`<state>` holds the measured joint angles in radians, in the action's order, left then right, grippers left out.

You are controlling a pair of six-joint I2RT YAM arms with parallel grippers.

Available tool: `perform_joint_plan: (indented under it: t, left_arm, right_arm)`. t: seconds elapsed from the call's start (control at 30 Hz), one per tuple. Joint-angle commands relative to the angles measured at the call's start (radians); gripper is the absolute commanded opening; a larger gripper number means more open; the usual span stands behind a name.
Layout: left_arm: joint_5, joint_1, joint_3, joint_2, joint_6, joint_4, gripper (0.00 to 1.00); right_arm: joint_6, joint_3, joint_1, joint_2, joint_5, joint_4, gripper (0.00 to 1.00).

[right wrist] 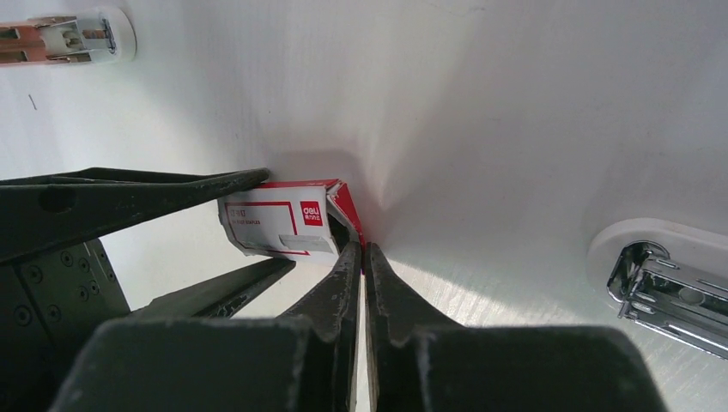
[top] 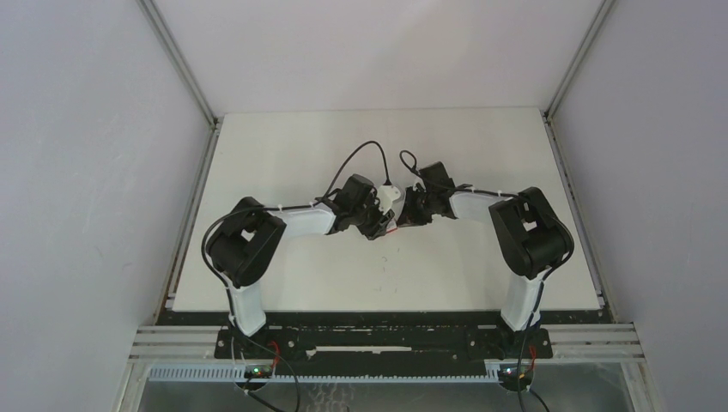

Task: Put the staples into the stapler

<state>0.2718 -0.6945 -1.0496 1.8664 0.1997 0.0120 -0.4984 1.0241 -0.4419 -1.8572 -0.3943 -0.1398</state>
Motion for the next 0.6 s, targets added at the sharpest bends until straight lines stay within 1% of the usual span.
perform_joint_plan:
  t: [0.0, 0.33, 0.57]
  left_arm:
    - [-0.018, -0.008, -0.052, 0.005, 0.027, 0.029, 0.48]
    - [-0.030, -0.008, -0.052, -0.002, 0.034, 0.042, 0.46]
    - [-0.037, -0.008, -0.055, -0.002, 0.037, 0.053, 0.47]
  right_arm:
    - [0.005, 0.030, -0.004, 0.010, 0.006, 0.013, 0.00]
    - [0.040, 0.030, 0.045, 0.038, 0.074, 0.001, 0.00]
    - [0.063, 0.030, 0.073, 0.034, 0.086, -0.007, 0.00]
